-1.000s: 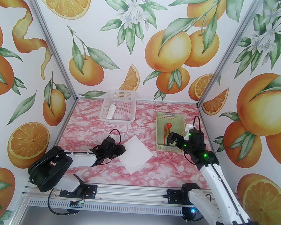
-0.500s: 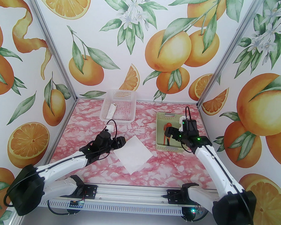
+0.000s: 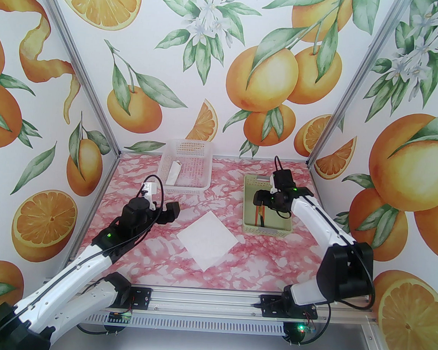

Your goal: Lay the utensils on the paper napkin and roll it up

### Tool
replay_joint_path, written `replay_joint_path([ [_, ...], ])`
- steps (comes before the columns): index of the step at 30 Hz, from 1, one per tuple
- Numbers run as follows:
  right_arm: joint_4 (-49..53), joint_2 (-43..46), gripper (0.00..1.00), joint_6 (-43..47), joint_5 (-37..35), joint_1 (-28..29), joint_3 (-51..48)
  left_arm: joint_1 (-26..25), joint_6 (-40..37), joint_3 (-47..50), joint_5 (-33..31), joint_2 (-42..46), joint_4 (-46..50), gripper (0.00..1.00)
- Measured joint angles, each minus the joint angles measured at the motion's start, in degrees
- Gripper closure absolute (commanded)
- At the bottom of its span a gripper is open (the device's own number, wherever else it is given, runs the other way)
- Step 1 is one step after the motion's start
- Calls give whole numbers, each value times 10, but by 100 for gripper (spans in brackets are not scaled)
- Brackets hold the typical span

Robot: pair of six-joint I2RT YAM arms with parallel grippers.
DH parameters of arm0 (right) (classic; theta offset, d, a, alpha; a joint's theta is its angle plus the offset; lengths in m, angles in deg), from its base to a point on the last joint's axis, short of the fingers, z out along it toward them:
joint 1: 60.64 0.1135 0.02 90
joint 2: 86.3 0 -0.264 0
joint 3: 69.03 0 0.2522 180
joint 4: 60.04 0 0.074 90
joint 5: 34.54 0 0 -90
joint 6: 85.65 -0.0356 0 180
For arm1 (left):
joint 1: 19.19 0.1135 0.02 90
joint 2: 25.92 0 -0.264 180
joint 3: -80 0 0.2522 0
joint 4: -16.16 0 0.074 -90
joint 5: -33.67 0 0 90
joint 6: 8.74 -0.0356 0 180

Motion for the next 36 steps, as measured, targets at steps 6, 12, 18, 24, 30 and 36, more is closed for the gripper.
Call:
replay_joint_path([
  [6, 18, -30, 18, 0, 0, 0, 17, 9, -112, -19, -13, 40, 10, 0],
  [12, 23, -40, 20, -2, -2, 3, 20, 11, -263, -93, 9, 25, 16, 0],
  [18, 32, -58, 24, -6, -4, 11, 25, 11, -354, -151, 68, -37, 10, 0],
  [24, 39, -74, 26, -7, -4, 17, 36, 11, -374, -89, 131, -68, -42, 0],
  [30, 53, -85, 35, -14, -9, 23, 56, 9, -364, -31, 197, -83, -75, 0],
  [36, 62, -119, 45, -22, -11, 32, 66, 8, -361, -31, 229, -98, -99, 0],
])
